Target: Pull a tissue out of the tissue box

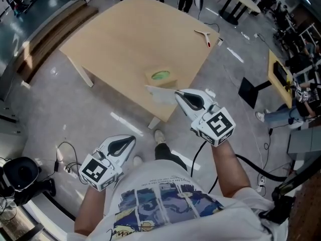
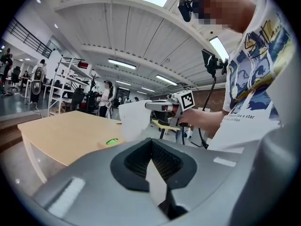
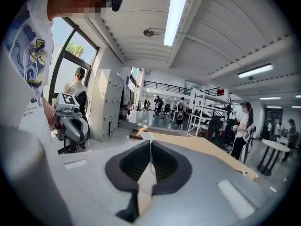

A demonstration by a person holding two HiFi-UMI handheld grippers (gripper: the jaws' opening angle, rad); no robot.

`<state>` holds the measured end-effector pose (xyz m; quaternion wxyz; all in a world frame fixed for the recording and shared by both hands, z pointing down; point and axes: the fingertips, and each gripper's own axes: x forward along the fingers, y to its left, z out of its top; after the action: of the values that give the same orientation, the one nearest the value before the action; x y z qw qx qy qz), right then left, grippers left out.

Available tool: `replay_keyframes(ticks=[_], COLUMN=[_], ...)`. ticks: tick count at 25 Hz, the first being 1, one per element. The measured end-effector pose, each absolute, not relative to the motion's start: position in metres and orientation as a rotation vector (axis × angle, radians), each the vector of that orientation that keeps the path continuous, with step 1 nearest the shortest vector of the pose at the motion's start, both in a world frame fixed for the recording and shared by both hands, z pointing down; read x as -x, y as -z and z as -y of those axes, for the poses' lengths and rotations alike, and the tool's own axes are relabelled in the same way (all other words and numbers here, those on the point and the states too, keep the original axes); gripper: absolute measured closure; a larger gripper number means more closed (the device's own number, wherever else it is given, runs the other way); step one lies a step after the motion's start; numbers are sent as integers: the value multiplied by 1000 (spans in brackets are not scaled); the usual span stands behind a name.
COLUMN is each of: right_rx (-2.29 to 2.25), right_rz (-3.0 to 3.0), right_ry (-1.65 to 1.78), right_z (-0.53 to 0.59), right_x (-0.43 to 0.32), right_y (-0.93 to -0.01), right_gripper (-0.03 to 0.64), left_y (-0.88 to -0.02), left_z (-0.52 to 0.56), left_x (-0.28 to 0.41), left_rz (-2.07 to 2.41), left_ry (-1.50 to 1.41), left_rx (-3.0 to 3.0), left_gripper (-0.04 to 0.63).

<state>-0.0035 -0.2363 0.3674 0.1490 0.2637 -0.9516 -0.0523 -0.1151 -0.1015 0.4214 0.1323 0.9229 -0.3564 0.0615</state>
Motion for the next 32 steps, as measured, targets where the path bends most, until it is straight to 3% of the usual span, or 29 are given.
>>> replay_keyframes(ticks=[15, 32], right_rx=[-793, -819], right_rz=[2785, 2787], right_ry=[218, 239], right_z=[131, 115], right_x=[7, 20], right_y=[-331, -298], right_gripper=[614, 614], left_y=[-447, -434], left_z=[54, 63], left_x=[114, 127], left_rz=[975, 936], left_ry=[-187, -189], left_rx=[-2713, -2741], left_gripper=[589, 589])
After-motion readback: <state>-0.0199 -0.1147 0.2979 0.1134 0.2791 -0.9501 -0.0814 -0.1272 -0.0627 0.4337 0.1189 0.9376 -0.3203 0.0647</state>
